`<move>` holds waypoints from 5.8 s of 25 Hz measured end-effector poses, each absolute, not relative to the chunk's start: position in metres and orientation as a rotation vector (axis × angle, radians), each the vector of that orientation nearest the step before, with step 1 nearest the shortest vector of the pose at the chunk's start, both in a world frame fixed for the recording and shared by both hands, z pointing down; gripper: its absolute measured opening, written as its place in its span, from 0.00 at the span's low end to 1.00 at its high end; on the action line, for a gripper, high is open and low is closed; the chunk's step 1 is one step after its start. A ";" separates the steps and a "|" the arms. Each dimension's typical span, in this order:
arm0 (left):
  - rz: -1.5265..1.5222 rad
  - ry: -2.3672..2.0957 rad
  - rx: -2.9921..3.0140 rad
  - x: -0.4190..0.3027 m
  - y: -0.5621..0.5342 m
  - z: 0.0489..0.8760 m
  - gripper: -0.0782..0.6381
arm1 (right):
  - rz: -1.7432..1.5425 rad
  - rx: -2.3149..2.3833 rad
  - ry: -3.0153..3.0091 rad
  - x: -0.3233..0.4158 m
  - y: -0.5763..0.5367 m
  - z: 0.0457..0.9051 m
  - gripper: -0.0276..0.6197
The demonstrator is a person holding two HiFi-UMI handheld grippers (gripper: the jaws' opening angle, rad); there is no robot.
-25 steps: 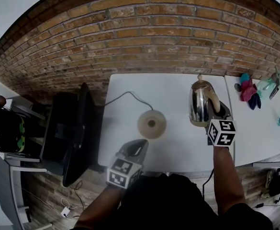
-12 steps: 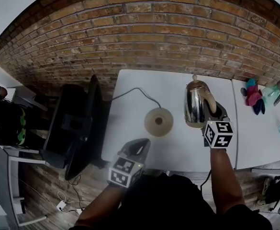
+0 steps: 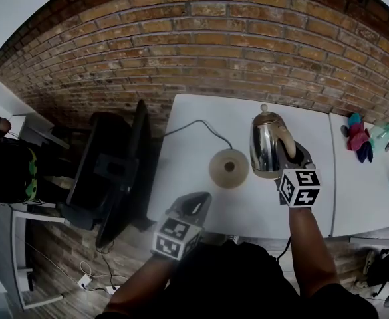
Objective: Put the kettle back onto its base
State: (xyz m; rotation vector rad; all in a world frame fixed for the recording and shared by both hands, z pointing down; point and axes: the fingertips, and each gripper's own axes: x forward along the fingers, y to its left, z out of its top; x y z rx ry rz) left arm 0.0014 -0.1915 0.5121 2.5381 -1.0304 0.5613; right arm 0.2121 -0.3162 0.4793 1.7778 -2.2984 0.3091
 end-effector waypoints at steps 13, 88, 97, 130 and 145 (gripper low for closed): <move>0.555 -1.035 2.530 -0.030 -0.189 0.512 0.11 | 0.312 1.733 -2.331 0.161 -0.321 0.482 0.17; 0.533 -1.133 2.473 -0.104 -0.171 0.511 0.11 | 0.319 1.727 -2.404 0.081 -0.315 0.515 0.18; 0.529 -1.108 2.495 -0.098 -0.170 0.507 0.11 | 0.358 1.715 -2.375 0.088 -0.297 0.521 0.19; 0.533 -1.071 2.523 -0.083 -0.168 0.507 0.11 | 0.371 1.647 -2.325 0.096 -0.252 0.555 0.20; 0.532 -1.078 2.516 -0.078 -0.166 0.508 0.11 | 0.356 1.584 -2.269 0.090 -0.253 0.577 0.21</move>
